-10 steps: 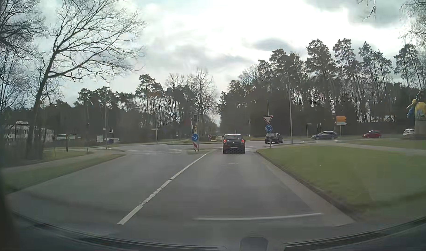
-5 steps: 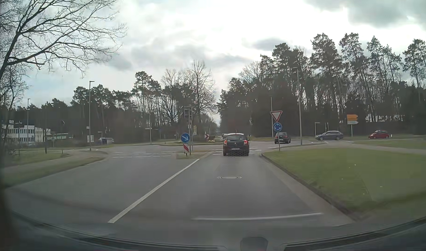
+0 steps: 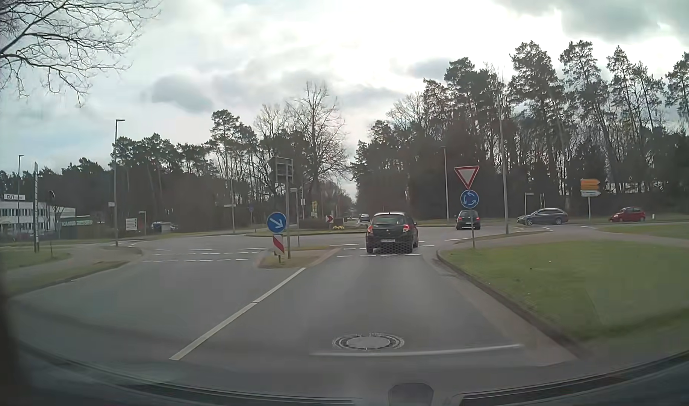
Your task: Follow the waypoints while adhering to traffic rules and regulations
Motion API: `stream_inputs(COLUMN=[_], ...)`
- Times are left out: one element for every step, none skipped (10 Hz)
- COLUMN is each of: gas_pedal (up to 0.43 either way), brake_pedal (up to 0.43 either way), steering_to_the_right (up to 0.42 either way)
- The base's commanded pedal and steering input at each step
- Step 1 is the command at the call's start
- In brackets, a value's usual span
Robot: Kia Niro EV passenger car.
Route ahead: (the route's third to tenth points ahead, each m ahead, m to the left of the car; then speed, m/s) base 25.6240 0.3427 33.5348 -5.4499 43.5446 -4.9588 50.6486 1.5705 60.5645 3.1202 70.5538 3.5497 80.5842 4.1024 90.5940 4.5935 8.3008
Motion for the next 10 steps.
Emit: stream_inputs(gas_pedal=[0.000, 0.000, 0.000, 0.000, 0.000, 0.000, 0.000, 0.000, 0.000, 0.000], brake_pedal=[0.104, 0.091, 0.085, 0.085, 0.079, 0.073, 0.024, 0.000, 0.000, 0.000], steering_to_the_right=[-0.001, 0.000, 0.000, 0.000, -0.001, 0.000, 0.000, 0.000, 0.002, 0.004])
